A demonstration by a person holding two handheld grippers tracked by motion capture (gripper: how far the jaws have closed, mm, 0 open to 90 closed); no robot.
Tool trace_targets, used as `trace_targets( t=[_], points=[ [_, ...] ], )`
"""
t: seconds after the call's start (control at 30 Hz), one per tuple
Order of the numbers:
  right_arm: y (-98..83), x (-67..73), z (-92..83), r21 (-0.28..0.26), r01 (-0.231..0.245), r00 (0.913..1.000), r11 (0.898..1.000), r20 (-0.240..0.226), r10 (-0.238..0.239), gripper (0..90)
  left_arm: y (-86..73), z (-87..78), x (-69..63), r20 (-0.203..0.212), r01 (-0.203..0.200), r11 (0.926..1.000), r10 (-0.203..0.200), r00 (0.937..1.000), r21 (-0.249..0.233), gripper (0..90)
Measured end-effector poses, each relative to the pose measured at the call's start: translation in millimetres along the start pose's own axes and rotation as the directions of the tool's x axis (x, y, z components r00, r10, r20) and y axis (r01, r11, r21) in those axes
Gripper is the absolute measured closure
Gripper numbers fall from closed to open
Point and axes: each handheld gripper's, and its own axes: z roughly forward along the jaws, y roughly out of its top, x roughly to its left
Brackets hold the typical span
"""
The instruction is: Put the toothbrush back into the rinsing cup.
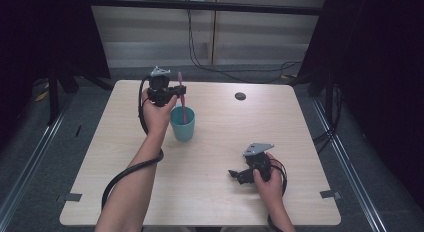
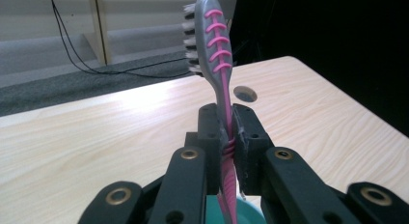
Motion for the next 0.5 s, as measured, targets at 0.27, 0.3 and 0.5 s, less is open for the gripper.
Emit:
trace_targets(
  t=[0.27, 0.3, 0.5],
  points=[
    [0.0, 0.5, -0.2, 0.003, -0.005, 1.0000, 1.000, 0.000, 0.005, 8.1, -12.9, 5.6, -4.6, 0.009, -0.006, 0.9999, 0.005, 0.9999, 0.011, 83.3],
    [0.0, 0.5, -0.2, 0.003, -0.005, 1.0000, 1.000, 0.000, 0.005, 8.1, -14.3, 5.7, -5.3, 0.011, -0.006, 0.9999, 0.006, 0.9999, 0.010, 83.3],
    [0.0, 0.4, -0.1, 0.002, -0.004, 1.0000, 1.000, 0.001, 0.004, 8.0, -22.2, 7.4, -8.5, 0.015, -0.014, 0.9998, 0.014, 0.9998, 0.014, 83.2]
  ],
)
